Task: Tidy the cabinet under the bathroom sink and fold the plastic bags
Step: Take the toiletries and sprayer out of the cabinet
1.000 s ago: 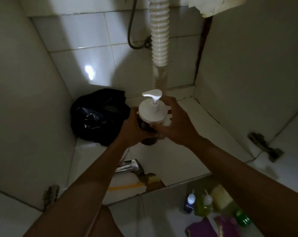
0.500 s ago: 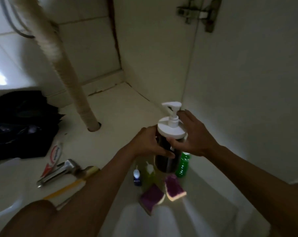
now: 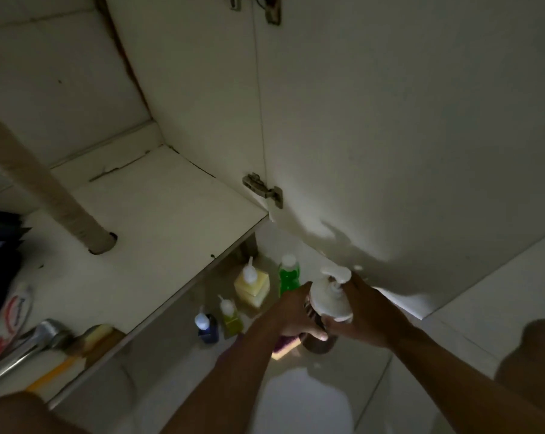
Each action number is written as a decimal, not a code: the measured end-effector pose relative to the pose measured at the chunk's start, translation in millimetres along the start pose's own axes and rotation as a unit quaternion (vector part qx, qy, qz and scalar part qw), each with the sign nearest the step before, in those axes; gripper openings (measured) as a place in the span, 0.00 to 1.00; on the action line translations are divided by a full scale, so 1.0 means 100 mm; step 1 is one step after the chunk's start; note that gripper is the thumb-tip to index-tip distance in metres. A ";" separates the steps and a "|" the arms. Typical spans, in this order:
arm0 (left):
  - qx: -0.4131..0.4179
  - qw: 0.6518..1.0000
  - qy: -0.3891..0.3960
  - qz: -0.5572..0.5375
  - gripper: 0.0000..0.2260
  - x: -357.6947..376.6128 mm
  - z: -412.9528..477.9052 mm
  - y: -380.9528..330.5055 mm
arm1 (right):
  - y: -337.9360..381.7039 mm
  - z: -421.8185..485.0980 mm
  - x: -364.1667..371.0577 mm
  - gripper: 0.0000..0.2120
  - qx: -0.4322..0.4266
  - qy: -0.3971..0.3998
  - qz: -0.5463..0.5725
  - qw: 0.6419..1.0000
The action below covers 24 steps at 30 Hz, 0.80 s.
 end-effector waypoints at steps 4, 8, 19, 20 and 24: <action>-0.015 0.999 -0.035 -0.036 0.41 0.19 0.11 0.12 | -0.18 -0.02 0.15 0.37 -0.021 -0.012 -0.024 0.999; -0.038 0.995 -0.047 -0.075 0.41 0.28 0.20 0.25 | -0.19 0.03 0.17 0.35 -0.010 -0.013 -0.012 1.000; -0.042 0.995 -0.045 -0.074 0.39 0.34 0.22 0.31 | -0.18 0.08 0.24 0.53 0.245 0.113 0.080 0.960; -0.041 0.997 -0.041 -0.060 0.36 0.34 0.20 0.30 | -0.16 0.09 0.24 0.53 0.266 0.113 0.071 0.955; -0.053 0.997 -0.042 -0.031 0.30 0.29 0.09 0.40 | -0.10 0.17 0.24 0.57 0.365 0.158 0.017 0.917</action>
Point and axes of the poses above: each hand's wrist, its own z-axis towards the middle knuckle, its own x-axis out of the palm, y = z × x, the point moved 1 cm from there along z, towards the middle knuckle, and after that the axes turned 9 degrees about x, right-handed, at the moved point
